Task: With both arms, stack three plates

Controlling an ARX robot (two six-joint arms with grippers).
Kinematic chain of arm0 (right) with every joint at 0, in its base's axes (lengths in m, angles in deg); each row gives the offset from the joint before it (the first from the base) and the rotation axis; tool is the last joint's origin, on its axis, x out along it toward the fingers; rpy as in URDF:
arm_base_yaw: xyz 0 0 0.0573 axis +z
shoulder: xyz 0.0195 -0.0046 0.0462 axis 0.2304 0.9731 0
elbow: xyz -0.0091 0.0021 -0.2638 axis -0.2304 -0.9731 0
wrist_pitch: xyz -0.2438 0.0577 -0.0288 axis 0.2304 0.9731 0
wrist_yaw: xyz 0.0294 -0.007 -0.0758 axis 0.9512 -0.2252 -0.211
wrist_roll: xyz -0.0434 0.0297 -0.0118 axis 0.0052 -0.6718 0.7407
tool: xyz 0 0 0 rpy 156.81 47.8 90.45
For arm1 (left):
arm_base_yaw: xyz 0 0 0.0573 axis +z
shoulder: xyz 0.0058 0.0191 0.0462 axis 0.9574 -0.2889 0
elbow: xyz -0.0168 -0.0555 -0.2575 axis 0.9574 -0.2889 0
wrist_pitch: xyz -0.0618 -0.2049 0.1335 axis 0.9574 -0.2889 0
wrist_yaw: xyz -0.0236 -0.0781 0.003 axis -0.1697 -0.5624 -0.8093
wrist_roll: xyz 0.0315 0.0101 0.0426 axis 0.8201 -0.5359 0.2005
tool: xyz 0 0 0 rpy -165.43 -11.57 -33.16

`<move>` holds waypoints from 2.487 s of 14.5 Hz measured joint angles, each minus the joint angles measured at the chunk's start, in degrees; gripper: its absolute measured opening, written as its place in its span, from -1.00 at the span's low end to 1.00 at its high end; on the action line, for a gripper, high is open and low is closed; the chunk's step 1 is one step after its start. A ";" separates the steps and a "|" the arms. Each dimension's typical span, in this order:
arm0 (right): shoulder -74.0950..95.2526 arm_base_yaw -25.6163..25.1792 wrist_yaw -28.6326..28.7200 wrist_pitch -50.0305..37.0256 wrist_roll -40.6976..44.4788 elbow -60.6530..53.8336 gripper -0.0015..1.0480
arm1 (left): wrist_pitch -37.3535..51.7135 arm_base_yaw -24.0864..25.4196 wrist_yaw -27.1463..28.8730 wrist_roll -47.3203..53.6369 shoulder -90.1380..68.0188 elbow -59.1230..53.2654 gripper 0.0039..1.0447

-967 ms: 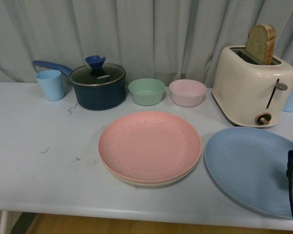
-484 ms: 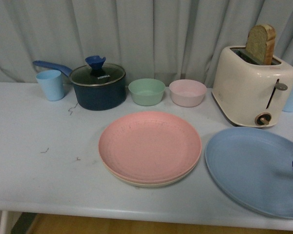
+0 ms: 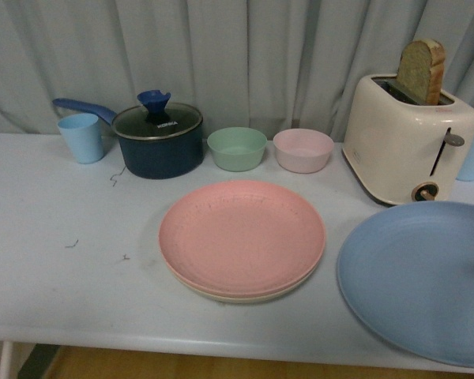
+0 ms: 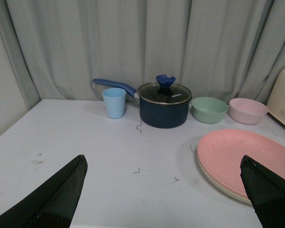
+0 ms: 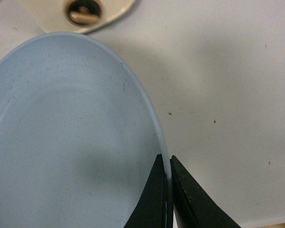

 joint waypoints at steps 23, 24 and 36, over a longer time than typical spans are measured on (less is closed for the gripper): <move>20.50 27.52 -4.55 15.91 -23.28 33.99 -0.11 | 0.00 0.00 0.02 0.00 0.00 0.00 0.88; 17.84 27.12 -4.02 15.21 -23.65 32.81 0.21 | 0.00 0.00 0.00 0.00 0.00 0.00 0.88; -34.18 9.27 -3.34 -39.89 6.73 -27.06 -0.60 | 0.00 0.00 0.00 0.00 0.00 0.00 0.88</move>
